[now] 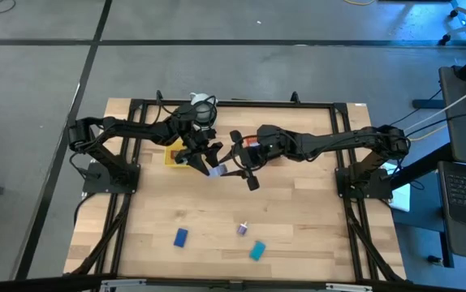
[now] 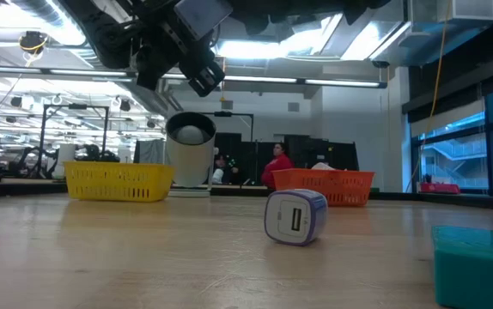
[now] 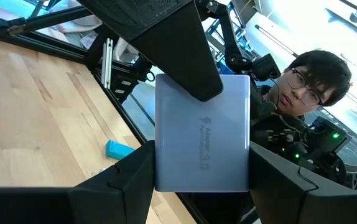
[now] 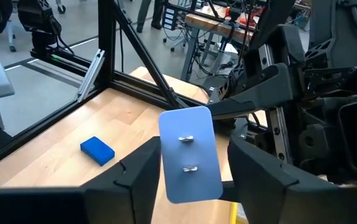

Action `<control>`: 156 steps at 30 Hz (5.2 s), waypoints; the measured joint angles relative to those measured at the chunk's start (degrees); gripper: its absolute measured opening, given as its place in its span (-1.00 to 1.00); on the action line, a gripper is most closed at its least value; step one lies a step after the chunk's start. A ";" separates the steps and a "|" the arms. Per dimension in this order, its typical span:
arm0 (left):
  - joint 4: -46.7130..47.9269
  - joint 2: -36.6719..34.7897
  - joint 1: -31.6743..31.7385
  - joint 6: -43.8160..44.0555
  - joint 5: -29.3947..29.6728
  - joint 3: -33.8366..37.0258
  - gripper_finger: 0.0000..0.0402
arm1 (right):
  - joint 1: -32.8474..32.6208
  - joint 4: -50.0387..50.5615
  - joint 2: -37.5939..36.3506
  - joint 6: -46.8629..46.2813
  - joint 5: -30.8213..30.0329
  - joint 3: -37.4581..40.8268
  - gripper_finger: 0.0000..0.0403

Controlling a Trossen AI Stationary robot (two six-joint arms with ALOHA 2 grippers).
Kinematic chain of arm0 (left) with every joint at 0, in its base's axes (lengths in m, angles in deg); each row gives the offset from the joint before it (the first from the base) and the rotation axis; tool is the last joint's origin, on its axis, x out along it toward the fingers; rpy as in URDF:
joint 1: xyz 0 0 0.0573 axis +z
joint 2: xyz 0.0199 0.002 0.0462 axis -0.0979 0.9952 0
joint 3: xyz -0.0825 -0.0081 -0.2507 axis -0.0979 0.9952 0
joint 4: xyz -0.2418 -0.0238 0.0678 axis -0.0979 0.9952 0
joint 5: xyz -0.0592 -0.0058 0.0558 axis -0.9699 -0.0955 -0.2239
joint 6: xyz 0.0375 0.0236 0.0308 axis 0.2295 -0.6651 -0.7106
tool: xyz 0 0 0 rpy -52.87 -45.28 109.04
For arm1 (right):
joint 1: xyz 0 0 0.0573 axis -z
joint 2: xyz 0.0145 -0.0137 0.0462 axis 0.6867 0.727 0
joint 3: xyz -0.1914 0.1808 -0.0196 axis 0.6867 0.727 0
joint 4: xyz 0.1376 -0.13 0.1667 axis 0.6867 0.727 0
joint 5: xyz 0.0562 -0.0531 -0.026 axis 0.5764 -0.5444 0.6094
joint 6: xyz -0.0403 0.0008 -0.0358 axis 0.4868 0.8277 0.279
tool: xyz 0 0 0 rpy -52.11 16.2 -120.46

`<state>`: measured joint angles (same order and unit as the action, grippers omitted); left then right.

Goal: Pick & Place Office items
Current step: Put the light blue charger adapter into the orange bin, then put the purple charger adapter into the orange bin

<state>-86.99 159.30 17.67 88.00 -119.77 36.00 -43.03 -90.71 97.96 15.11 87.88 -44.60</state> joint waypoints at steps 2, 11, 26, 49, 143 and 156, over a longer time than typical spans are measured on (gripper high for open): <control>0.00 0.00 0.00 0.02 -0.04 0.00 0.06 | 0.01 0.00 0.00 -0.76 0.00 0.00 -0.05; 0.04 0.02 -0.99 0.13 -0.52 -0.71 0.06 | 0.35 -1.85 2.18 -1.65 0.92 0.07 0.04; 0.46 -0.02 -1.44 0.86 -1.74 -1.38 0.06 | 0.21 -0.55 3.89 0.79 3.77 -1.74 -0.40; 0.85 -0.04 -0.06 1.48 -0.41 -1.38 0.20 | 0.20 2.25 2.66 0.57 4.54 -2.51 -0.40; 39.95 -61.20 -2.64 -20.08 48.48 19.23 0.26 | 26.10 -0.71 -20.11 -24.62 -9.83 44.61 -0.28; 41.23 -61.20 -2.62 -19.57 48.43 19.23 0.26 | 26.10 5.55 -20.32 -22.97 -10.12 36.76 0.24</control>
<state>-45.76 98.10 15.05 68.43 -71.33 55.23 -16.93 -85.16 77.64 -7.86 77.76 -7.84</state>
